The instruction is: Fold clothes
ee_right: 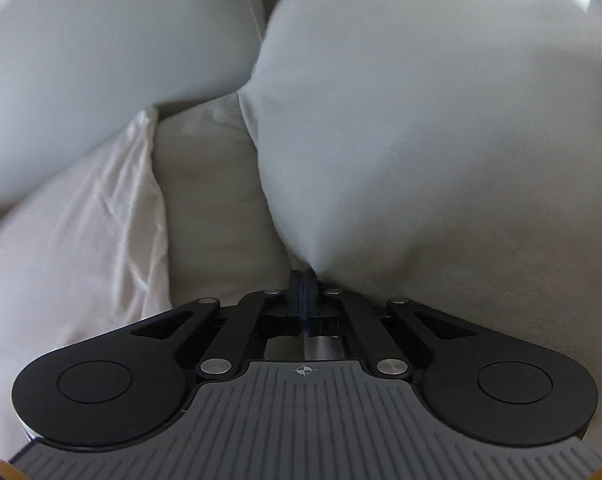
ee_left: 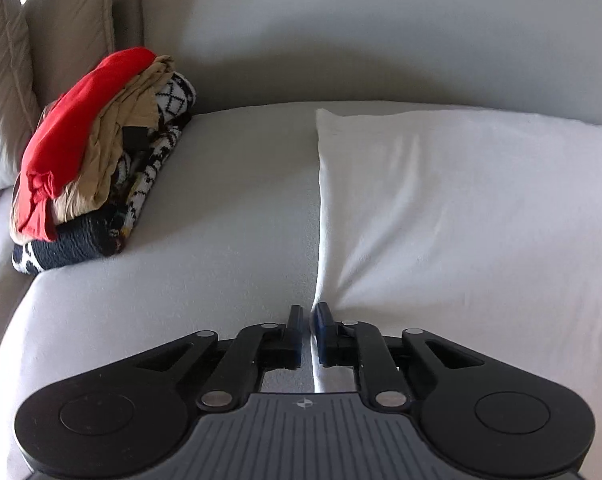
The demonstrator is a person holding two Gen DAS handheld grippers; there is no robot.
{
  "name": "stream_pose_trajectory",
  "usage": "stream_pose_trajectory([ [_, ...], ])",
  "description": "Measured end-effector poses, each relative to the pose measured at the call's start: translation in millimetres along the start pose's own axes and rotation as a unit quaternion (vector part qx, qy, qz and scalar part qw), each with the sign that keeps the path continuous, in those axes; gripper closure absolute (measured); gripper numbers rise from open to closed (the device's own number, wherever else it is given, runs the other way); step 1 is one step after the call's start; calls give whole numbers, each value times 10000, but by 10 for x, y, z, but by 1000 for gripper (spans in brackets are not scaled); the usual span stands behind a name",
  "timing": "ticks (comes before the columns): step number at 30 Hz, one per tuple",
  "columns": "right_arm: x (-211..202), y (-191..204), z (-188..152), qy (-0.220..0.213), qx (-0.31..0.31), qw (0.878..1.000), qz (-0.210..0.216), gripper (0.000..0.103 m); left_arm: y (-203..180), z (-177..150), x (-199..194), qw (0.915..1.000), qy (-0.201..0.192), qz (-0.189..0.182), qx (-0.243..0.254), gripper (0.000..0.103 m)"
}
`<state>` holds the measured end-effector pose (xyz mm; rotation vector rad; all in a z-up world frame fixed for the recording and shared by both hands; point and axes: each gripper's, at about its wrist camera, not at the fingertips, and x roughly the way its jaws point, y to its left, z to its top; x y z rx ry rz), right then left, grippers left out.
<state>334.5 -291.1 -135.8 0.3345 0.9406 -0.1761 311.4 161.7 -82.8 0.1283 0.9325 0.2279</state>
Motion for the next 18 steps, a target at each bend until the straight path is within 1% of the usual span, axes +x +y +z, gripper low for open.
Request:
stream_pose_trajectory([
  [1, -95, 40, -30, -77, -28, 9999, 140, 97, -17, 8, -25, 10000, 5, 17, -15, 90],
  [2, -190, 81, -61, -153, -56, 9995, 281, 96, 58, 80, 96, 10000, -4, 1, -18, 90],
  [3, -286, 121, -91, -230, -84, 9988, 421, 92, 47, 85, 18, 10000, -40, 7, 8, 90],
  [4, -381, 161, -122, -306, -113, 9979, 561, 92, 35, 90, -59, 10000, -77, 13, 33, 90],
  [5, -411, 158, -55, -297, -191, 9965, 763, 91, 22, 92, -134, 9999, -115, 1, 70, 90],
  [6, -397, 168, 1, -162, -301, 9937, 1069, 91, 3, 83, -199, 9997, -161, -79, 152, 89],
  [7, -394, 187, -46, -60, -353, 9926, 1161, 90, -23, 68, -271, 9994, -197, -170, 229, 89],
  [9, -366, 128, -122, -8, -375, 9958, 836, 91, -119, -17, -455, 9984, -174, -425, 338, 88],
  [10, -352, 98, -161, 18, -386, 9970, 673, 95, -148, -58, -481, 9976, -123, -532, 414, 88],
  [11, -339, 69, -199, 44, -396, 9979, 510, 103, -176, -102, -501, 9969, -63, -609, 504, 87],
  [12, -325, 39, -237, 70, -407, 9985, 346, 103, -200, -157, -484, 9965, 54, -524, 644, 87],
  [14, -297, -20, -314, 121, -428, 9990, 19, 103, -206, -282, -348, 9951, 461, -15, 871, 89],
  [15, -283, -50, -353, 147, -439, 9988, -144, 103, -174, -358, -277, 9936, 603, 229, 932, 88],
  [16, -269, -79, -391, 173, -449, 9984, -307, 103, -139, -413, -273, 9933, 518, 316, 982, 85],
  [17, -282, -66, -430, 195, -501, 9979, -373, 103, -124, -428, -301, 9933, 486, 326, 998, 85],
  [18, -323, -9, -469, 213, -596, 9974, -339, 103, -109, -436, -333, 9934, 473, 337, 990, 85],
])
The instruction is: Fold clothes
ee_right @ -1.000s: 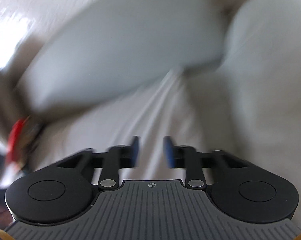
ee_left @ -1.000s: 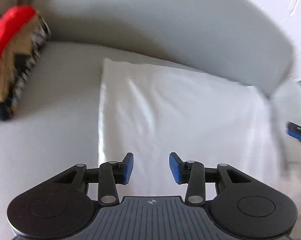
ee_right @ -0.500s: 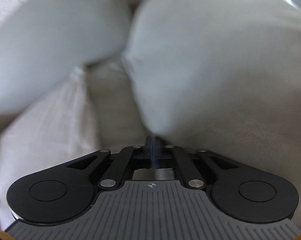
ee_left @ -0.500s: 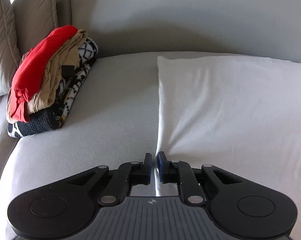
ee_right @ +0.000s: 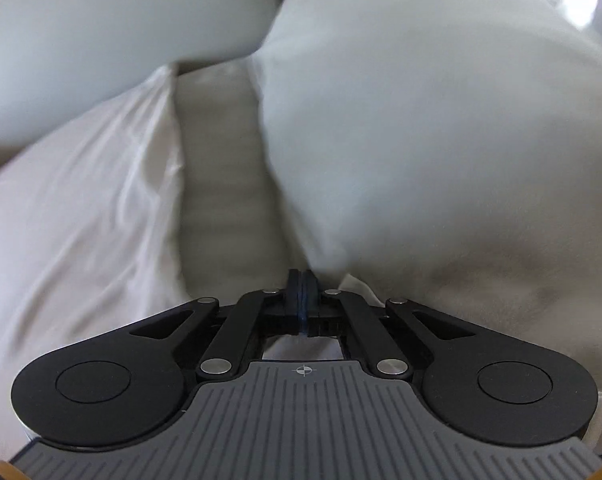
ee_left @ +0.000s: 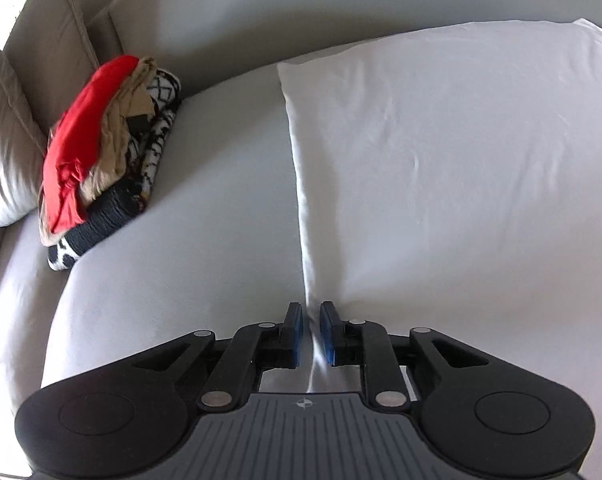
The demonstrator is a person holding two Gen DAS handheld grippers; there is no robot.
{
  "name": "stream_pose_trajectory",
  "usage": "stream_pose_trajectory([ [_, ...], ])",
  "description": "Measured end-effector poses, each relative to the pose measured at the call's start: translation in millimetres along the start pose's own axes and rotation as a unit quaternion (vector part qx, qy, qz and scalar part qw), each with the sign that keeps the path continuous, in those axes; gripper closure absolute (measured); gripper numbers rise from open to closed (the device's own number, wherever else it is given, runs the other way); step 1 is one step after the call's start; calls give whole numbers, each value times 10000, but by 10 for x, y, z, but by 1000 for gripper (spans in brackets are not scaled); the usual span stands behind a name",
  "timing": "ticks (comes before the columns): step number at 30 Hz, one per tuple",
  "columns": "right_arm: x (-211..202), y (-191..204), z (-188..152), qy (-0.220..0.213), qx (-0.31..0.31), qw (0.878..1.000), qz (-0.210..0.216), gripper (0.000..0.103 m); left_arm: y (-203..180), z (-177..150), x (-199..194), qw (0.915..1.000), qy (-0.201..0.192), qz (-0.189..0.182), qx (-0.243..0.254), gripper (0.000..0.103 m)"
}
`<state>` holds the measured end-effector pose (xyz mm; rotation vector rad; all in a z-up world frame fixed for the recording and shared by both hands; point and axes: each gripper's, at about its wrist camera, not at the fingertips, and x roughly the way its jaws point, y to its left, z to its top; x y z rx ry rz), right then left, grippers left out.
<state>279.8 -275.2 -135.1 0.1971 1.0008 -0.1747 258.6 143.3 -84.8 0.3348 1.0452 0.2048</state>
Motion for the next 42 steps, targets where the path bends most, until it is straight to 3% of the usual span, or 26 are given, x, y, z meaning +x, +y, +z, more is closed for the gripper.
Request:
stream_pose_trajectory([
  [2, -86, 117, -69, 25, -192, 9998, 64, 99, 27, 7, -131, 9999, 49, 43, -152, 85],
  [3, -130, 175, -103, 38, -288, 9995, 97, 88, 33, 5, -210, 9997, 51, 76, -213, 85],
  [4, -173, 234, -137, 51, -384, 9992, 129, 87, 29, -3, -290, 9996, 45, 71, -257, 85],
  [8, -346, 467, -275, 102, -766, 9967, 258, 87, -168, -124, -618, 9983, -83, -562, -161, 84],
  [11, -476, 642, -378, 140, -1053, 9937, 354, 80, -319, -221, -841, 9948, -147, -1007, -74, 81],
  [14, -605, 818, -481, 177, -1338, 9898, 450, 87, -507, -428, -750, 9944, 229, -1005, 229, 80],
  [17, -906, 517, -639, 406, -1221, 9917, 67, 82, -452, -678, -921, 9961, 150, -763, 408, 80],
  [19, -1127, 242, -749, 553, -1008, 9933, -71, 82, -316, -845, -1056, 9945, 309, -939, 333, 80],
  [22, -1695, -112, -897, 120, -412, 9986, 313, 77, -101, -1097, -1338, 9900, 371, -1352, 151, 80],
  [23, -1896, -226, -949, -56, -207, 9987, 466, 73, -44, -1172, -1454, 9889, 273, -1455, 134, 80],
  [24, -2017, -303, -971, -206, -55, 9979, 612, 61, -3, -1239, -1578, 9883, 143, -1516, 116, 79],
  [26, -2100, -373, -981, -410, 121, 9951, 886, 58, 7, -1342, -1810, 9873, -127, -1584, 71, 72],
  [30, -2279, -438, -1174, -557, 336, 9877, 1421, 45, -220, -1463, -1911, 9848, -539, -1645, -144, 65],
  [32, -2288, -441, -1274, -529, 465, 9842, 1625, 49, -333, -1523, -1961, 9827, -744, -1674, -252, 63],
  [34, -2074, -343, -1356, -471, 435, 9801, 1880, 83, -456, -1583, -1998, 9804, -935, -1698, -363, 63],
  [39, -1794, -5, -1653, -337, -186, 9675, 2501, 85, -902, -1691, -1902, 9772, -1276, -1668, -327, 67],
  [41, -1798, 87, -1795, -83, -575, 9688, 2411, 86, -1007, -1733, -1867, 9783, -1243, -1641, -218, 72],
  [42, -1801, 114, -1869, 22, -816, 9722, 2196, 99, -1028, -1752, -1833, 9805, -1079, -1628, -197, 72],
])
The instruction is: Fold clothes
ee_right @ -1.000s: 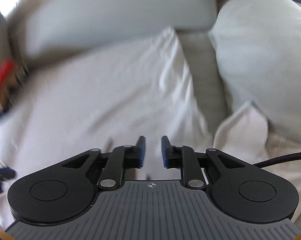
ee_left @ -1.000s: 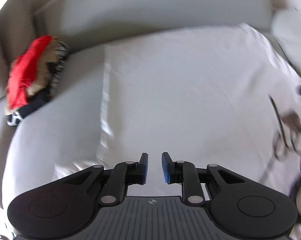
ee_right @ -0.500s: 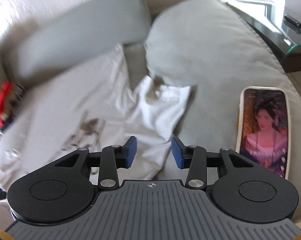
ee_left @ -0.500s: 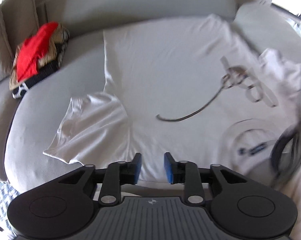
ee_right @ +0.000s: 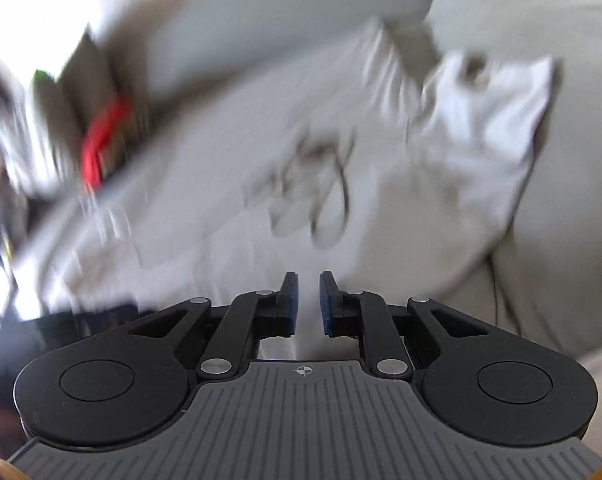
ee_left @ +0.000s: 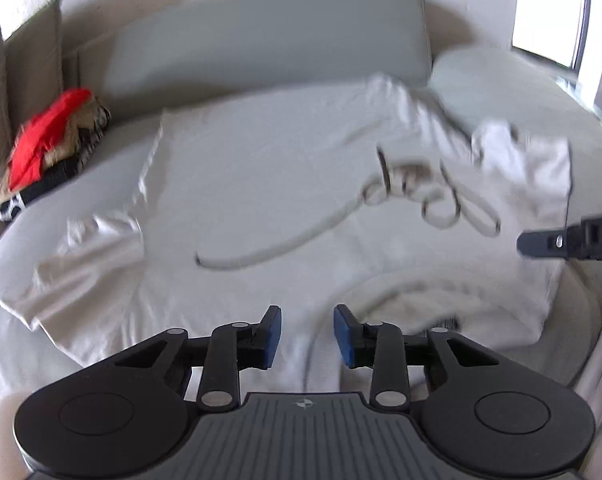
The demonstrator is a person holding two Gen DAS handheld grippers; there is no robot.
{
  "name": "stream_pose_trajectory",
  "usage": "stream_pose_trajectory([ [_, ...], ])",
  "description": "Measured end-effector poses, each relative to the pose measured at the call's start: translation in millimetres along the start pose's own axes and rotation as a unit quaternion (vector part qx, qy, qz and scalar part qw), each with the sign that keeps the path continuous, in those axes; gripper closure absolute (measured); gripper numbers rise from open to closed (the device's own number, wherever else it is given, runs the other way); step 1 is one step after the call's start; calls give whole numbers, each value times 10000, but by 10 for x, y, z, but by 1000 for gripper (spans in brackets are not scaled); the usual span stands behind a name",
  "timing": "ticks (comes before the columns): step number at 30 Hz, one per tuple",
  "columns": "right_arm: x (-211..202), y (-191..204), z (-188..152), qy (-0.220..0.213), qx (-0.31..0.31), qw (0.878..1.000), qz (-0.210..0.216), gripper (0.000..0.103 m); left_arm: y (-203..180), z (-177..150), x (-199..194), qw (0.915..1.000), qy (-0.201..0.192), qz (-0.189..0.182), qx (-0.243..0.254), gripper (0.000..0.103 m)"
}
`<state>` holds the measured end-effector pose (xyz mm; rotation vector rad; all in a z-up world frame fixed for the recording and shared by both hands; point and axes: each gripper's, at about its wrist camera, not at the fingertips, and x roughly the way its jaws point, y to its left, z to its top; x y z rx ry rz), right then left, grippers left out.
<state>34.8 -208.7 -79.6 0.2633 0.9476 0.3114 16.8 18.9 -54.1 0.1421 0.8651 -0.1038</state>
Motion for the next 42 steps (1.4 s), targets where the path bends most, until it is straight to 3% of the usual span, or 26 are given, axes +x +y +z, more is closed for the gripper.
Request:
stream_pose_trajectory([
  [5, -157, -144, -140, 610, 345, 9973, -201, 101, -35, -37, -74, 9992, 386, 11, 43, 73],
  [6, -189, -199, -149, 504, 410, 9977, -186, 96, -41, -39, -99, 9991, 431, 4, 39, 73],
  [8, -302, -335, -131, -98, 626, 9979, -128, 80, -66, -30, -152, 9993, 344, -111, -71, 73],
  [9, -359, -398, -106, -430, 719, 9963, -194, 65, -104, -21, -176, 9994, 255, -209, -53, 73],
  [10, -409, -464, -54, -796, 779, 9930, -391, 57, -148, -9, -198, 9995, 159, -257, -2, 72],
  [12, -480, -617, 73, -1460, 887, 9819, -819, 57, -233, 14, -236, 9994, -19, -339, 100, 71],
  [15, -465, -908, 255, -1963, 1407, 9642, -1091, 57, -268, 46, -216, 9995, -42, -266, 132, 65],
  [22, -153, -1351, 598, -2302, 2070, 9409, -1376, 65, -145, 71, -163, 9994, 67, -84, -317, 62],
  [29, 137, -1511, 822, -2079, 1882, 9507, -1324, 77, -87, 65, -122, 9989, 39, -187, -427, 62],
  [31, 176, -1496, 853, -1979, 1702, 9558, -1349, 96, -93, 60, -111, 9988, 32, -234, -418, 62],
  [33, 177, -1468, 856, -1987, 1590, 9570, -1394, 100, -91, 53, -101, 9987, 31, -277, -429, 62],
  [38, 105, -1363, 853, -2199, 1521, 9519, -1494, 102, -51, 37, -99, 9982, 1, -294, -531, 61],
  [42, 21, -1118, 888, -2377, 1140, 9547, -1379, 102, 9, 19, -131, 9973, -54, -305, -662, 61],
])
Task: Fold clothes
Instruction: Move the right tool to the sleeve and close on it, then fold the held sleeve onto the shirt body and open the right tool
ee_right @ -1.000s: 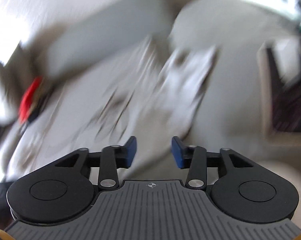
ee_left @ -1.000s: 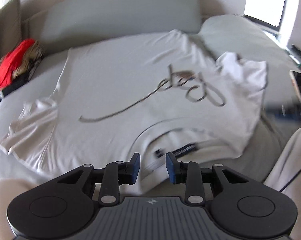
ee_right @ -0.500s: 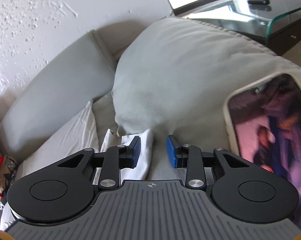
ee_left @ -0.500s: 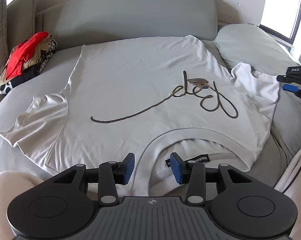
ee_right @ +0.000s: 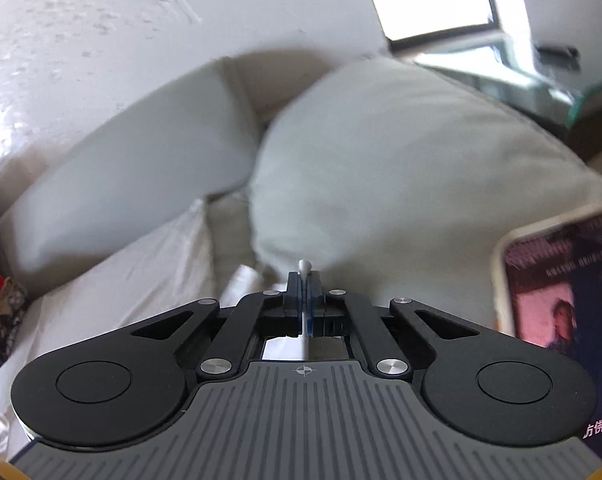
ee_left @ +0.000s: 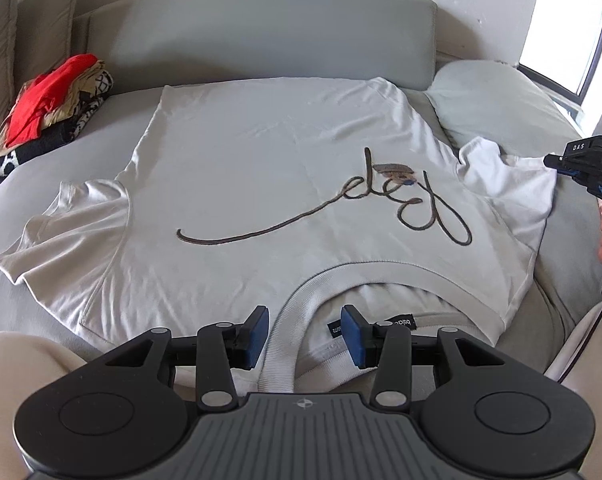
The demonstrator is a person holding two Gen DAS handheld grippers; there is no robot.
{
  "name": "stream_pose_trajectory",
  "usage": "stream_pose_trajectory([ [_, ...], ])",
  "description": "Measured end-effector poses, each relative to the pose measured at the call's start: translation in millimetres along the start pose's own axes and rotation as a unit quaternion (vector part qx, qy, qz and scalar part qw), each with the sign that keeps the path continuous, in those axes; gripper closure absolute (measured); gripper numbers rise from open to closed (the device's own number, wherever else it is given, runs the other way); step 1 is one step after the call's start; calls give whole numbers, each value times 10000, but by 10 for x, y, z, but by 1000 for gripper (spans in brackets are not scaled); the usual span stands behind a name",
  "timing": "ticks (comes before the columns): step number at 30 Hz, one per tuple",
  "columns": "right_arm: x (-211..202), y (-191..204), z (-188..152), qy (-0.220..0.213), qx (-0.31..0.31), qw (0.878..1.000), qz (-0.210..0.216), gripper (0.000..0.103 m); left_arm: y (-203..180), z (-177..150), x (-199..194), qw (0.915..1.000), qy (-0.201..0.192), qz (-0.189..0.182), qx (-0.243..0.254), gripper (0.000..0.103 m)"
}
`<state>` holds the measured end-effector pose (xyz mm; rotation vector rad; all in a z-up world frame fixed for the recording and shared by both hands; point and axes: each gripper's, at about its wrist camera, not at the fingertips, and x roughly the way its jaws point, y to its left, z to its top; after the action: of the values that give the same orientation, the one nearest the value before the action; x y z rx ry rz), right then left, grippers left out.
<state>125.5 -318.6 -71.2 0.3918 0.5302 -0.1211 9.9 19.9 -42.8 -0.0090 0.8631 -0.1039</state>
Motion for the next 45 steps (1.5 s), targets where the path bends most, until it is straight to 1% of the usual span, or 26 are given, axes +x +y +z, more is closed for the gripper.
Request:
stream_pose_trajectory([
  [4, -192, 364, -22, -106, -621, 9971, 424, 102, 61, -12, -38, 9999, -58, -18, -124, 61],
  [6, -285, 575, -106, -59, -1188, 9907, 662, 102, 95, -21, -61, 9998, -92, -25, -189, 61],
  [8, -309, 729, -277, 102, -1814, 9802, 789, 102, 126, -31, -80, 9996, -120, -28, -240, 61],
  [11, -346, 960, -533, 341, -2737, 9563, 973, 102, 153, -50, -90, 9995, -126, -41, -295, 61],
  [13, -370, 1114, -704, 499, -3338, 9350, 1090, 102, 164, -64, -88, 9994, -110, -60, -313, 61],
  [15, -394, 1269, -875, 655, -3924, 9096, 1203, 100, 172, -75, -87, 9994, -99, -61, -319, 61],
  [16, -406, 1346, -960, 732, -4210, 8953, 1257, 94, 177, -79, -88, 9994, -97, -61, -322, 61],
  [17, -424, 1365, -988, 771, -4300, 8903, 1288, 88, 183, -83, -88, 9994, -94, -60, -325, 61],
  [18, -447, 1324, -959, 773, -4190, 8954, 1296, 72, 189, -87, -88, 9994, -92, -59, -333, 61],
  [19, -470, 1283, -929, 774, -4080, 9003, 1303, 62, 200, -85, -85, 9993, -90, -57, -360, 61],
  [21, -516, 1202, -869, 777, -3859, 9098, 1318, 62, 223, -82, -78, 9991, -86, -52, -416, 61],
  [22, -528, 1147, -804, 741, -3612, 9204, 1301, 65, 234, -81, -75, 9990, -84, -50, -444, 61],
  [24, -463, 951, -564, 654, -2598, 9576, 1060, 65, 251, -72, -61, 9987, -64, -48, -500, 61],
  [25, -394, 845, -459, 698, -2029, 9725, 907, 64, 254, -65, -51, 9986, -51, -51, -516, 61],
  [26, -296, 711, -353, 819, -1336, 9847, 764, 62, 254, -62, -44, 9986, -41, -65, -518, 60],
  [27, -170, 555, -265, 1016, -563, 9909, 682, 61, 253, -58, -36, 9986, -31, -79, -521, 60],
  [28, -41, 420, -216, 1202, 101, 9904, 679, 61, 254, -55, -28, 9986, -20, -92, -523, 60],
  [29, 92, 296, -184, 1378, 701, 9855, 704, 61, 257, -58, -18, 9986, -3, -94, -526, 60],
  [30, 206, 211, -167, 1484, 1128, 9800, 696, 61, 261, -60, -9, 9986, 15, -96, -529, 60],
  [32, 395, 132, -165, 1569, 1556, 9733, 624, 60, 268, -65, 11, 9985, 49, -101, -535, 59],
  [33, 478, 120, -172, 1628, 1658, 9707, 612, 60, 271, -67, 20, 9985, 66, -104, -537, 59],
  [35, 608, 104, -195, 1750, 1842, 9652, 619, 60, 278, -71, 38, 9984, 97, -109, -544, 59],
  [38, 667, 147, -209, 1723, 1858, 9650, 683, 72, 292, -63, 46, 9983, 86, -125, -566, 59],
  [39, 654, 207, -193, 1658, 1770, 9673, 740, 90, 296, -59, 49, 9982, 79, -133, -575, 59],
  [40, 640, 266, -177, 1593, 1682, 9695, 797, 97, 299, -55, 54, 9981, 76, -141, -587, 59],
  [45, 573, 565, -98, 1266, 1237, 9782, 1082, 99, 323, -66, 66, 9979, 96, -189, -615, 59],
])
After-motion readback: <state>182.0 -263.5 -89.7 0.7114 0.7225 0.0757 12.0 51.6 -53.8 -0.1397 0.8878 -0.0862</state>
